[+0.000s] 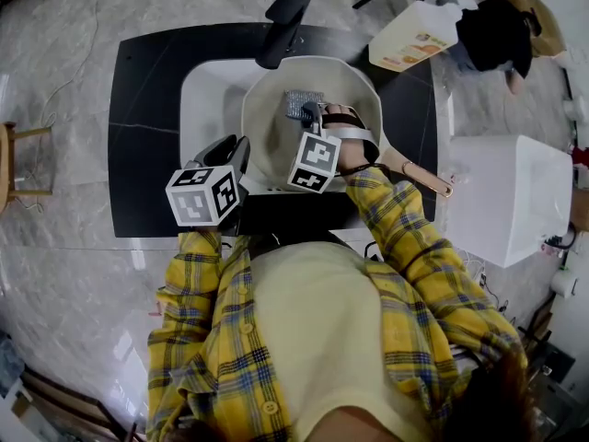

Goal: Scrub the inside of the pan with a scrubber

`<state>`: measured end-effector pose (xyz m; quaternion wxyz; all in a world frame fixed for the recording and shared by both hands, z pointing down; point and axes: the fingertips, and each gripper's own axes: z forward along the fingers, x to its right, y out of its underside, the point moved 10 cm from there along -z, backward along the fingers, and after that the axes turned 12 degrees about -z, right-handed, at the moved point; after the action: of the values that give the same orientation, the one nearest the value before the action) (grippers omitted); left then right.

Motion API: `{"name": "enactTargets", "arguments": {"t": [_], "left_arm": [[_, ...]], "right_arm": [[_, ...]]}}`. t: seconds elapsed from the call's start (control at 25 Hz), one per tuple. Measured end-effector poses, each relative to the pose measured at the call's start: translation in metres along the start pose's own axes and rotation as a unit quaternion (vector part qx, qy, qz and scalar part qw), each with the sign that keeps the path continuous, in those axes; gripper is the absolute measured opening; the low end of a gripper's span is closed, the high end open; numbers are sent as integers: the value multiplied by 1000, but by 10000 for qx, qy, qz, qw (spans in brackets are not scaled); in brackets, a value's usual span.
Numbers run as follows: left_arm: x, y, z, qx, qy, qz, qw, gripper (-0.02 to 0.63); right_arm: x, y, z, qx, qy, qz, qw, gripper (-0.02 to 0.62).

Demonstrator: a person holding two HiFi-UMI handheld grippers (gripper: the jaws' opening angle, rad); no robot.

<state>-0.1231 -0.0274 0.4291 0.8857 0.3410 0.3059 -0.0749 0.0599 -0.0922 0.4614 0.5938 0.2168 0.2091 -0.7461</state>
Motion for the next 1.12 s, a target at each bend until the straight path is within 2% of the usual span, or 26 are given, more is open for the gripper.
{"name": "enactTargets", "arguments": {"t": [0.4, 0.72, 1.12], "left_arm": [[-6, 0, 9, -228, -169, 96, 9996, 94], [-3, 0, 15, -423, -108, 152, 9989, 94], [0, 0, 18, -467, -29, 200, 9987, 94]], "right_arm": [[-14, -18, -5, 437, -376, -373, 9976, 83], [-25, -25, -13, 722, -725, -666, 9925, 83], [-34, -28, -28, 1026, -1425, -1226, 9768, 83]]}}
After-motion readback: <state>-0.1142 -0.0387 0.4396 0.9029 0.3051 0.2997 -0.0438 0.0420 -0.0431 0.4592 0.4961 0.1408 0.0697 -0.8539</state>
